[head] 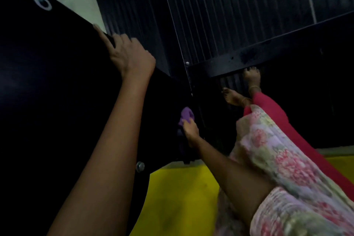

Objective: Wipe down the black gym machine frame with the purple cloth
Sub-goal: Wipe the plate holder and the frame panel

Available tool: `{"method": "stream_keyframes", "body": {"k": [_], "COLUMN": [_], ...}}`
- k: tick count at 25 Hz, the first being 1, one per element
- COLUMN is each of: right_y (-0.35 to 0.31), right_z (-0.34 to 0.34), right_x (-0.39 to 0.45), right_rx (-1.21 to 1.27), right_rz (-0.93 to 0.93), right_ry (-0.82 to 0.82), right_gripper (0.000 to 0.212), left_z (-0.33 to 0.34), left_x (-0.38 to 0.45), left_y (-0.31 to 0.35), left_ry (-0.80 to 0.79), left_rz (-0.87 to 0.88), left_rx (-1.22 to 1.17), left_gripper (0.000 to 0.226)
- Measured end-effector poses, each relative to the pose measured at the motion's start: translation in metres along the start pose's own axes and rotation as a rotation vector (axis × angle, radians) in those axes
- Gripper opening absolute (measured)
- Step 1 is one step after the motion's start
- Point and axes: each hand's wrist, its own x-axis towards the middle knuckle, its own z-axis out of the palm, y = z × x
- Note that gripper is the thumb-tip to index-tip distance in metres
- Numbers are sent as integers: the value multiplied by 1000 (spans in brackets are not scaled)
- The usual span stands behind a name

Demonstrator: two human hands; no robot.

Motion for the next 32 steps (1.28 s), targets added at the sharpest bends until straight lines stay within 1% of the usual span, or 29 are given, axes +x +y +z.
{"method": "stream_keyframes", "body": {"k": [1,3,5,7,9,10,13,15,17,19,21,23,25,28,29,30,32], "right_y": [-31,-100,-158,-177,-155,-134,-57,-3,47,65,43,-6,-66,-138,-147,-147,-123], "right_z": [2,7,13,11,8,9,0,-10,-16,-20,-21,-18,-13,-3,-1,-1,-4], "right_x": [4,12,17,26,46,57,79,69,51,44,52,66,80,88,93,100,121], "right_rx": [4,-28,-99,-134,-132,-132,-119,-101,-94,-67,-67,-46,-33,-86,-115,-134,-133], "right_rz": [-71,-257,-447,-510,-468,-417,-191,-46,44,110,109,38,-107,-400,-464,-475,-404], "right_ry": [12,7,-14,-22,-15,-4,-14,-33,-38,-51,-17,1,-3,-28,-33,-43,-47], "right_gripper": [43,43,46,48,48,47,45,45,46,45,40,41,44,45,45,45,46], "left_z": [6,17,27,36,40,43,46,49,53,57,61,65,72,85,88,89,90], "left_x": [3,11,15,15,15,16,13,12,14,13,11,6,-6,-22,-24,-23,-22], "left_y": [7,23,35,44,47,47,54,61,63,63,65,69,76,87,88,90,93], "left_ry": [-44,-136,-196,-186,-150,-148,-178,-189,-178,-157,-140,-147,-174,-180,-173,-169,-162], "left_rz": [47,135,179,213,210,192,161,143,120,106,117,150,198,237,229,217,192], "left_rx": [4,86,116,115,124,128,171,187,180,170,162,158,180,224,221,207,184], "left_gripper": [50,51,51,52,51,50,48,49,51,57,67,77,83,86,87,89,93]}}
